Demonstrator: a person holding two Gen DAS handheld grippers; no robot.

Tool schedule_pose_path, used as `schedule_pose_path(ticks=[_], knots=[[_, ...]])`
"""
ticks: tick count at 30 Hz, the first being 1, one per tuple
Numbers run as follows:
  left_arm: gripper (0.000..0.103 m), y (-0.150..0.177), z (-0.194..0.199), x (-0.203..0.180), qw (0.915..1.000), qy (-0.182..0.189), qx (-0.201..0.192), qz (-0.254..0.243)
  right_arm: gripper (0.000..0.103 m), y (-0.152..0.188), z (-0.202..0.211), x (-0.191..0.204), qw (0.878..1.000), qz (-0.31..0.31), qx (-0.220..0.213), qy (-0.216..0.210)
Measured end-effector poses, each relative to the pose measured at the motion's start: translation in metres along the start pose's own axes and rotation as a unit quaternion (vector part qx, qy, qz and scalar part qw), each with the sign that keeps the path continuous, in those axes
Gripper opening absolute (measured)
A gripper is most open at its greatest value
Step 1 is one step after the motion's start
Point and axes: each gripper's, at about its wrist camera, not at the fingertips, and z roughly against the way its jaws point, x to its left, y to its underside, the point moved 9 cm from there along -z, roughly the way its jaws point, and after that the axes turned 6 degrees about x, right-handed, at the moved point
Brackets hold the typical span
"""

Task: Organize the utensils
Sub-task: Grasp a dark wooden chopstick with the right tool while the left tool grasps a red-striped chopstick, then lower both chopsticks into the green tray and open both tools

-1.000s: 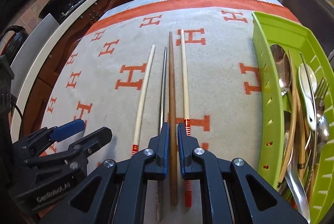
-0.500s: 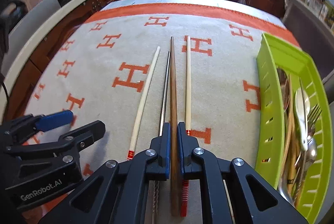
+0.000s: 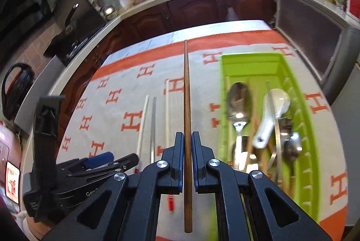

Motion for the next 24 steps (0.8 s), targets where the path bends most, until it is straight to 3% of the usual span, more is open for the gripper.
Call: schedule_pose_path(ticks=[8, 13, 16, 18, 21, 24], knots=[[0.048, 0.001, -0.005, -0.014, 0.9983, -0.055, -0.005, -0.016, 0.006, 0.004, 0.026, -0.072, 0.998, -0.051, -0.002, 0.043], [0.047, 0.000, -0.005, -0.018, 0.9981, -0.060, -0.001, -0.016, 0.006, 0.016, 0.028, -0.103, 0.995, -0.068, 0.013, 0.066], [0.031, 0.000, -0.003, -0.020, 0.9981, -0.058, -0.001, -0.019, 0.008, 0.020, 0.020, -0.109, 0.995, -0.075, 0.026, 0.065], [0.012, 0.000, -0.003, -0.022, 0.9982, -0.056, 0.000, -0.019, 0.011, 0.022, 0.016, -0.111, 0.994, -0.085, 0.032, 0.055], [0.003, 0.001, -0.003, -0.023, 0.9987, -0.049, -0.002, -0.011, 0.017, 0.023, 0.015, -0.111, 0.994, -0.088, 0.027, 0.054], [0.003, 0.001, -0.002, -0.017, 0.9995, -0.028, -0.008, 0.015, 0.018, 0.024, 0.016, -0.107, 0.994, -0.094, 0.025, 0.047]])
